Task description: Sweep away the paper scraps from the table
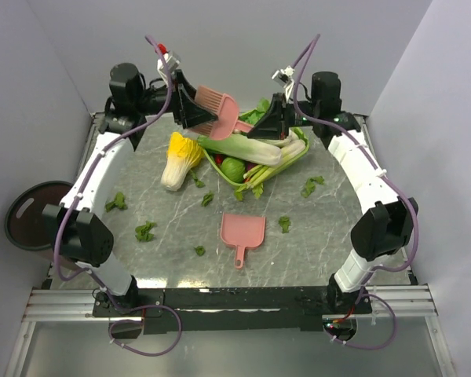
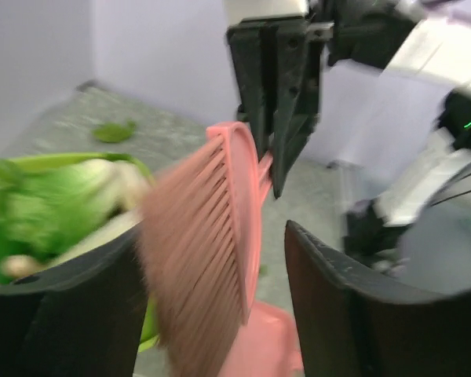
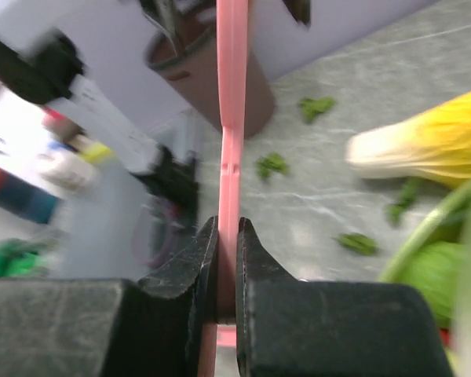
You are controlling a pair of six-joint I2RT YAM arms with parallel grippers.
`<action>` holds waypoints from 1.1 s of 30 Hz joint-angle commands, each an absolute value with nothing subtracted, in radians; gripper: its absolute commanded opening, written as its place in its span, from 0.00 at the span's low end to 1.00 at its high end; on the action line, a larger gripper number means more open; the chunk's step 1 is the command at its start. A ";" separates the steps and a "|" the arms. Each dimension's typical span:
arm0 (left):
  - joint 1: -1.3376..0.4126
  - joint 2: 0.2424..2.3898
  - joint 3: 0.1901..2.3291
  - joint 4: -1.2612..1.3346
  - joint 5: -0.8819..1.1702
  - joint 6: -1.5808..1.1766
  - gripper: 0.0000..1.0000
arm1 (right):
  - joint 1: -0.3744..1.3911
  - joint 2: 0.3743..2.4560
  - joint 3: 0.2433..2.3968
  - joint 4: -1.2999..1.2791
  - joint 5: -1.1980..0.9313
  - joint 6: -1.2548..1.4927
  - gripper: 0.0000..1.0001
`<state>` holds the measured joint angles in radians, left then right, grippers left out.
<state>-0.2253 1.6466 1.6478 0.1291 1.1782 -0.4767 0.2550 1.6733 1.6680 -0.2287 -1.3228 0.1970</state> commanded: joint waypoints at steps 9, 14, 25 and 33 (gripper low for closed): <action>-0.301 1.571 1.896 -0.773 0.914 0.713 0.76 | 0.323 1.743 2.045 -1.163 -0.941 -0.819 0.00; -0.385 1.536 1.836 -0.765 0.858 0.767 0.74 | 0.377 1.721 2.028 -1.157 -0.828 -0.881 0.00; -0.436 1.638 1.951 -0.986 0.854 0.839 0.23 | 0.402 1.695 2.017 -1.102 -0.838 -0.862 0.00; -0.423 1.608 1.870 -0.898 0.883 0.755 0.01 | 0.338 1.652 1.964 -1.016 -1.004 -0.744 0.49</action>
<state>-0.4290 1.6329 1.9057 -0.9485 0.8455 0.7856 0.3969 1.7218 1.9713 -1.1133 -0.8349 -0.8417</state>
